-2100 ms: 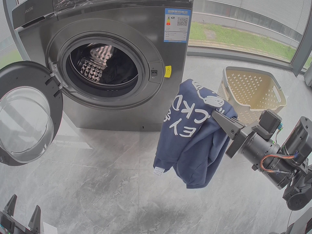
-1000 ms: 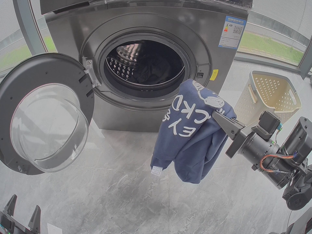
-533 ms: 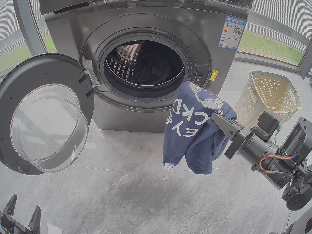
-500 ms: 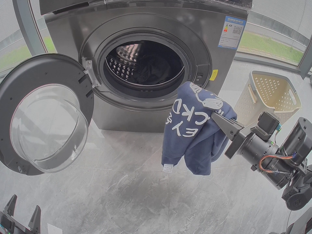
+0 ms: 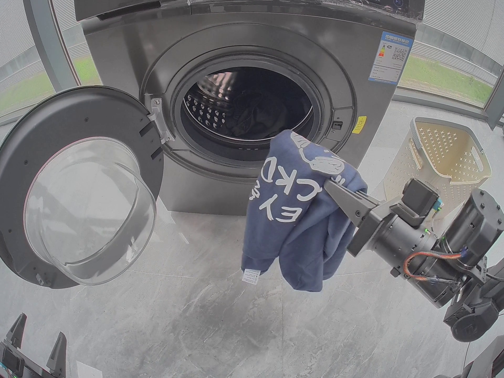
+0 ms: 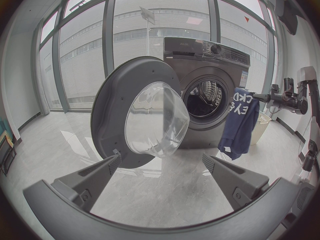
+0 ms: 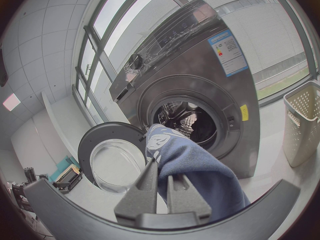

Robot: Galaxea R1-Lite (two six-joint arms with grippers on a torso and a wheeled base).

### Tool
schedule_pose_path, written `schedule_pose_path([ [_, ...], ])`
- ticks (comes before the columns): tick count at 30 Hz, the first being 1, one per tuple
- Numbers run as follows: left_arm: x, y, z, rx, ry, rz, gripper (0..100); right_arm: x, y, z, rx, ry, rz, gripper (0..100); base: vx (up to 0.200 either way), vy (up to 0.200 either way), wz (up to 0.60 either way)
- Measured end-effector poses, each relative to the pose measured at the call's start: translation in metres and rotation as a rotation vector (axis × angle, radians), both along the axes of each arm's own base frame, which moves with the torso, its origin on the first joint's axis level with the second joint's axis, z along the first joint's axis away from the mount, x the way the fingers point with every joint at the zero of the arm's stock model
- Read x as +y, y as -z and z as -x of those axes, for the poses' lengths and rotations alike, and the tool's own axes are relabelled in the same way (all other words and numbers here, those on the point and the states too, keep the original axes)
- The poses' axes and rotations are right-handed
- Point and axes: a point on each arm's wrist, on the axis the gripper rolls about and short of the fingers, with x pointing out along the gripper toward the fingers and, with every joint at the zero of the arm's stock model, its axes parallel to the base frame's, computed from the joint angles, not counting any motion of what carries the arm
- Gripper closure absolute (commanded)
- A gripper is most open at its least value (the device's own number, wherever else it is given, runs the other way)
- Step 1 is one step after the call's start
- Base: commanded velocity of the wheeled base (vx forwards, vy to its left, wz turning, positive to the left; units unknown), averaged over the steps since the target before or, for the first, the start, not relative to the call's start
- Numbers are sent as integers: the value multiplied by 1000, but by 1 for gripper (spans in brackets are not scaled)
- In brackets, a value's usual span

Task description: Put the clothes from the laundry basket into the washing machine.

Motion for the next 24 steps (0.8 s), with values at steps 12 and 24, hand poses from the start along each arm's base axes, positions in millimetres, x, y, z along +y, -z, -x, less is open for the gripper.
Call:
schedule_pose_path([
  [12, -1, -10, 2, -65, 29, 8, 0, 23, -3, -16, -45, -10, -60, 100, 0, 0, 0],
  [24, -8, -61, -7, -33, 346, -6, 0, 40, -11, -28, -73, -26, -96, 100, 0, 0, 0],
])
